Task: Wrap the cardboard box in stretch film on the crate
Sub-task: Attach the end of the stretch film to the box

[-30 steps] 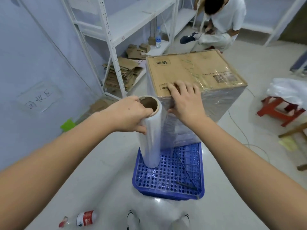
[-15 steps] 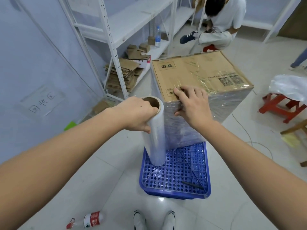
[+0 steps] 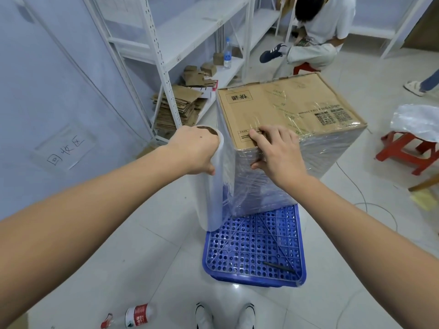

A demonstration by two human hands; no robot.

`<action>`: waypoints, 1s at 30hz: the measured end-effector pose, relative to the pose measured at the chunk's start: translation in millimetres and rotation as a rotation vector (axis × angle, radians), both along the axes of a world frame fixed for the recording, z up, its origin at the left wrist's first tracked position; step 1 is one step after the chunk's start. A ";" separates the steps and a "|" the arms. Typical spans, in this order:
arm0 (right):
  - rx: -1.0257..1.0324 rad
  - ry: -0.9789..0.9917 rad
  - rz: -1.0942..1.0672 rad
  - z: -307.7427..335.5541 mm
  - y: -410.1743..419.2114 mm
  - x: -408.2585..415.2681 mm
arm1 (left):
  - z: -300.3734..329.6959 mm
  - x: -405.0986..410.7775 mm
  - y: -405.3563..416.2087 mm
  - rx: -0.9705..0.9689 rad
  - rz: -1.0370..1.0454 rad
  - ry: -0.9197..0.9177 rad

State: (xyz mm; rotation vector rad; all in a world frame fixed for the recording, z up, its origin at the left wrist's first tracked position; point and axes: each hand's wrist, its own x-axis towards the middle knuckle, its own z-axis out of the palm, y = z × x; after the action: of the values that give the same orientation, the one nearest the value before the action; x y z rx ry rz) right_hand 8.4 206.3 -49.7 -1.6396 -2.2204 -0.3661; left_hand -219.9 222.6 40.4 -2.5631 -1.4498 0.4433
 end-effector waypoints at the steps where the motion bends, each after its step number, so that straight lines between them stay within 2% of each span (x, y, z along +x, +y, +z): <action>1: 0.001 -0.001 0.001 0.0 -0.4 0.0 | -1.8 0.3 0.9 0.005 0.004 -0.009; 8: 0.001 -0.006 0.003 -0.4 -2.9 -1.5 | -11.8 6.9 2.1 -0.012 -0.008 -0.034; 12: 0.008 -0.017 0.013 -1.3 -5.0 -1.6 | -12.1 -0.6 2.1 0.041 -0.031 -0.051; 17: 0.003 -0.055 0.004 0.6 -4.4 -1.3 | -26.6 -14.3 1.0 0.085 -0.019 -0.176; 21: 0.024 -0.064 0.003 -0.6 -6.2 -1.3 | -45.8 -0.5 -9.2 0.085 0.009 -0.399; 25: 0.027 -0.052 -0.002 -1.8 -9.8 -2.5 | -56.9 16.9 -7.8 0.151 -0.016 -0.361; 27: 0.069 0.067 0.016 -2.7 -18.5 -5.8 | -55.8 21.2 -3.0 0.157 -0.017 -0.357; 30: 0.253 0.464 0.118 -23.5 -49.8 -15.3 | -54.7 20.9 -0.6 0.134 -0.017 -0.361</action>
State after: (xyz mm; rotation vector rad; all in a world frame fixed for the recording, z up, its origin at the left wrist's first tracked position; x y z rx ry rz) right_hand -6.9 156.5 -73.2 -1.2969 -1.8283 -0.1978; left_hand -199.0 222.1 -14.3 -2.6382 -1.5019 -0.1250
